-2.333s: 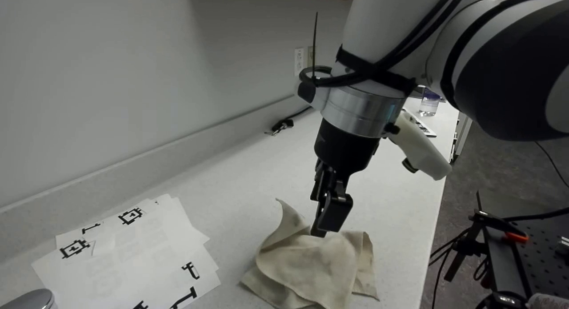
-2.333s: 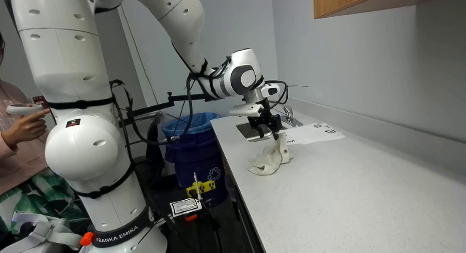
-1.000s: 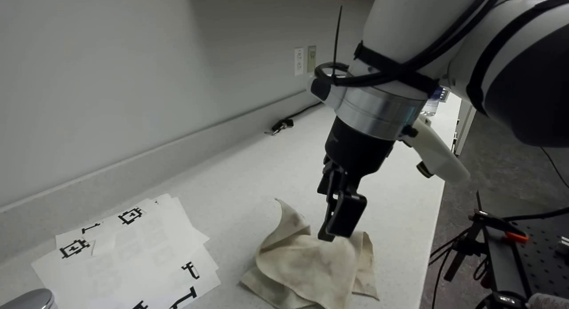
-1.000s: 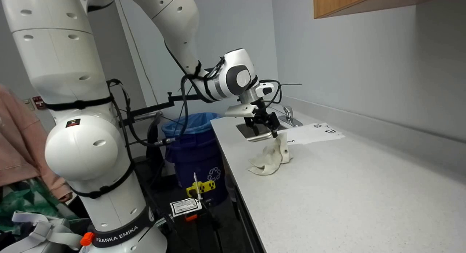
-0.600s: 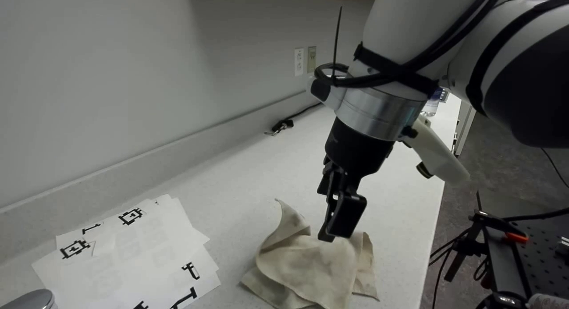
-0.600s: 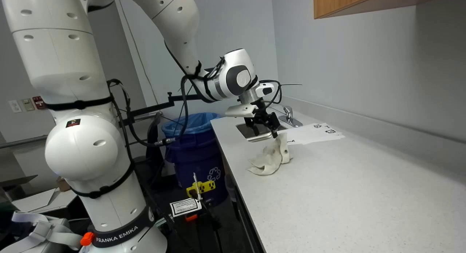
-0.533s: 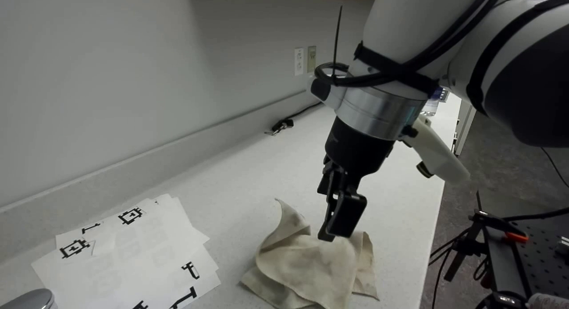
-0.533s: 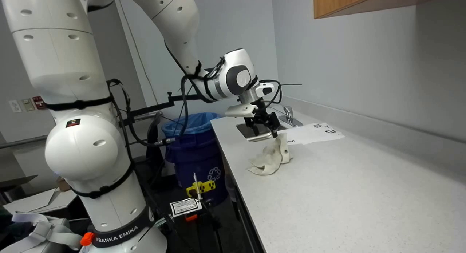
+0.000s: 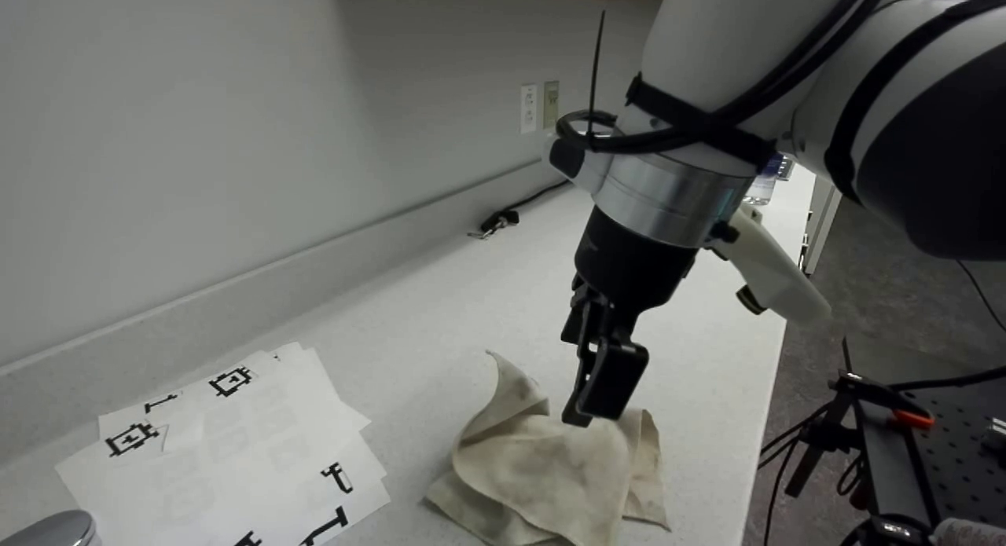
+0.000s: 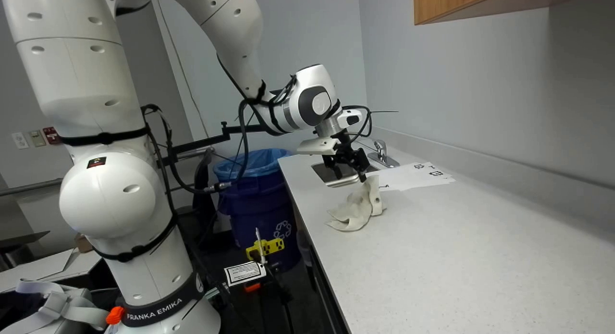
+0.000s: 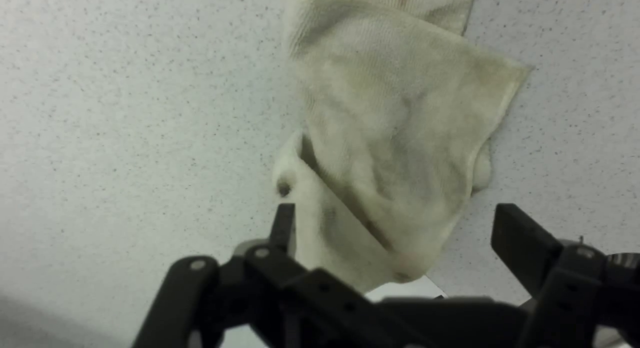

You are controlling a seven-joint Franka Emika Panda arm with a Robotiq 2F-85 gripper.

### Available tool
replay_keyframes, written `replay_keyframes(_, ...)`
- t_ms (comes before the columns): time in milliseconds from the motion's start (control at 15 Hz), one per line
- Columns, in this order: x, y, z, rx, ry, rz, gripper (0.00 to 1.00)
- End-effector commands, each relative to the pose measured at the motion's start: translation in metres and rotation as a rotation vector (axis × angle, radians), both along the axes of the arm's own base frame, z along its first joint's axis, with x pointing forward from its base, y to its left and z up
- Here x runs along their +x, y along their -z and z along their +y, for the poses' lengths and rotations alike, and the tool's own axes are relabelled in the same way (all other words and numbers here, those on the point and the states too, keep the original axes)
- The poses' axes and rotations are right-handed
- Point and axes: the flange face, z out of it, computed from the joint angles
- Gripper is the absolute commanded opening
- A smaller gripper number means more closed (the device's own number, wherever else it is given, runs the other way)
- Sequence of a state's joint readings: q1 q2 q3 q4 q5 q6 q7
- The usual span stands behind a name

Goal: Use the cloth and wipe the table

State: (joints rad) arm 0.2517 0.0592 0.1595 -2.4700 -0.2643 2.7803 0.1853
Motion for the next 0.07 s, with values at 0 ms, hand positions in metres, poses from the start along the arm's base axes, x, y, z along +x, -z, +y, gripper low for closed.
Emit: replay_keyframes(0, 0.0001, -0.0005, -0.0003, 0.000, -0.001, 0.001, 1.00)
